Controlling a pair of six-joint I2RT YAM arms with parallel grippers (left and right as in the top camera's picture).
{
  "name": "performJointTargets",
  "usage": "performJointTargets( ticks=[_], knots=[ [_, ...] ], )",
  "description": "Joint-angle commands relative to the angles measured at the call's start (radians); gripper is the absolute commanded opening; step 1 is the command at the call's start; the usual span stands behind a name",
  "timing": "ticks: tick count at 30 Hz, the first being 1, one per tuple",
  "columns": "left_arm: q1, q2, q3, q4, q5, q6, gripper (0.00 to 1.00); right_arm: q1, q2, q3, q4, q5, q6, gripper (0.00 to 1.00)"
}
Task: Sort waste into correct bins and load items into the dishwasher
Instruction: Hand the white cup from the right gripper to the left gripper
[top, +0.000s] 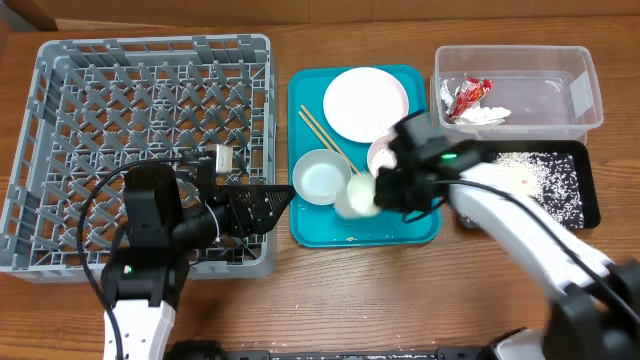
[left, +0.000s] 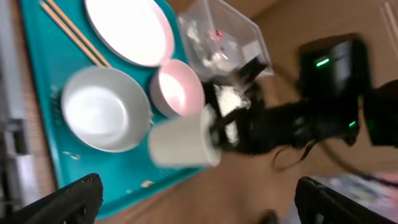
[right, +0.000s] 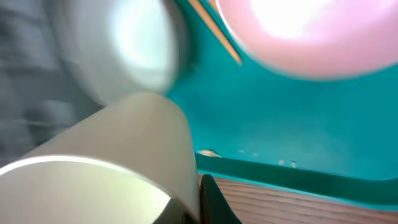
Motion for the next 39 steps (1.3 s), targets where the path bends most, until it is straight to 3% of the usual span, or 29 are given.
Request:
performJointTargets(
  ticks=[1, 5, 10, 16, 31, 39],
  knots=[
    [0.033, 0.094, 0.021, 0.010, 0.294, -0.024, 1.00, -0.103, -0.129, 0.037, 0.044, -0.214, -0.068, 0.04],
    [0.039, 0.237, 0.021, 0.094, 0.497, -0.026, 1.00, -0.195, -0.137, 0.025, 0.126, -0.493, -0.154, 0.04],
    [0.039, 0.398, 0.021, 0.270, 0.719, -0.089, 1.00, -0.196, -0.100, 0.003, 0.230, -0.719, -0.195, 0.04],
    [0.038, 0.478, 0.021, 0.293, 0.718, -0.131, 1.00, -0.137, -0.063, -0.019, 0.318, -0.755, -0.187, 0.04],
    [0.038, 0.479, 0.021, 0.324, 0.718, -0.160, 1.00, 0.045, 0.020, -0.044, 0.517, -0.635, -0.009, 0.04],
    [0.038, 0.479, 0.021, 0.323, 0.718, -0.160, 0.88, 0.068, 0.058, -0.044, 0.547, -0.625, 0.007, 0.04]
  ],
)
